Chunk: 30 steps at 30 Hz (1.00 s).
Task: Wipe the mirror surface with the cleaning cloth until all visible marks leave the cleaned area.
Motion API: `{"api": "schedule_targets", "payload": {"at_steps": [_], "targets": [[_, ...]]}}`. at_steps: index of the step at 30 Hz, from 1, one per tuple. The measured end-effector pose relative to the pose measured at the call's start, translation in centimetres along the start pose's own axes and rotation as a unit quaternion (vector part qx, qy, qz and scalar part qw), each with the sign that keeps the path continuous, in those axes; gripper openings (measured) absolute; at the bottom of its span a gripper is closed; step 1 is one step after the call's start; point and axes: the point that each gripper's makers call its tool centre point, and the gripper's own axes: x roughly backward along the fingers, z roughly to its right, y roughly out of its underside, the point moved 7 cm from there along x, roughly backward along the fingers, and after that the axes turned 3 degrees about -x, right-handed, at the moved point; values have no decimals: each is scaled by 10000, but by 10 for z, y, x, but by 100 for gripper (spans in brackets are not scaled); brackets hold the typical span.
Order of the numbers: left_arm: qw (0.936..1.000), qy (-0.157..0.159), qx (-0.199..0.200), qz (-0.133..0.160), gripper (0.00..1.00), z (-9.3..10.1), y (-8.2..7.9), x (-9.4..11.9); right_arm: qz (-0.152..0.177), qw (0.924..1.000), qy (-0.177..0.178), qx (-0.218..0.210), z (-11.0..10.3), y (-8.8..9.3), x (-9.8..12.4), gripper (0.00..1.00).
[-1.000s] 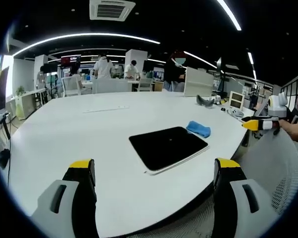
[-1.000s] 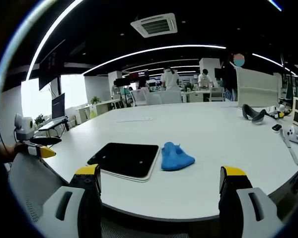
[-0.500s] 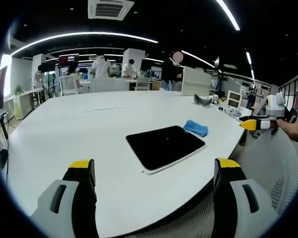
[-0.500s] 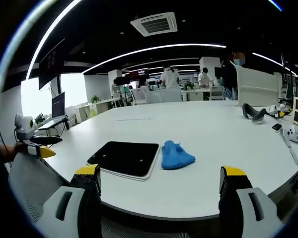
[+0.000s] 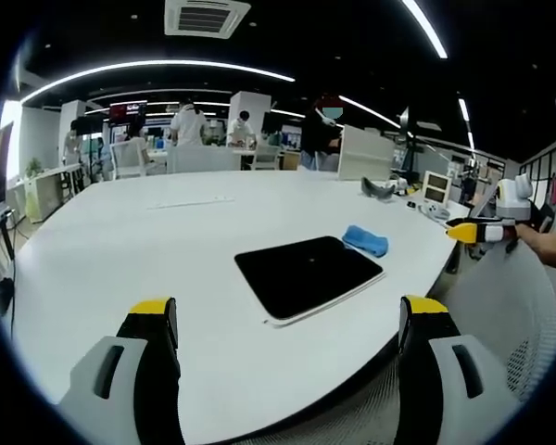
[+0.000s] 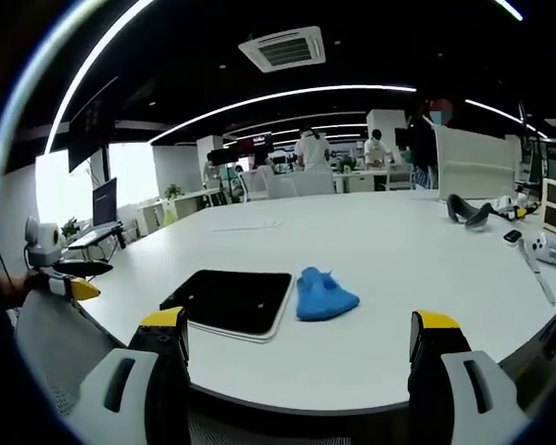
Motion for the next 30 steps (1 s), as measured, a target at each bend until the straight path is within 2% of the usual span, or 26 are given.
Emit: {"api": "schedule_targets", "payload": {"at_steps": [8, 10, 15, 30], "targets": [[10000, 65, 12, -31, 96, 0, 1, -1, -50, 10000, 8, 40, -1, 0, -1, 99], [10000, -48, -17, 72, 99, -2, -1, 0, -47, 10000, 14, 29, -1, 1, -1, 99], [9999, -28, 32, 116, 99, -1, -2, 1, -61, 10000, 13, 3, -1, 2, -1, 98], [9999, -124, 7, 72, 99, -2, 0, 2, -181, 9998, -10, 8, -2, 4, 0, 98]]}}
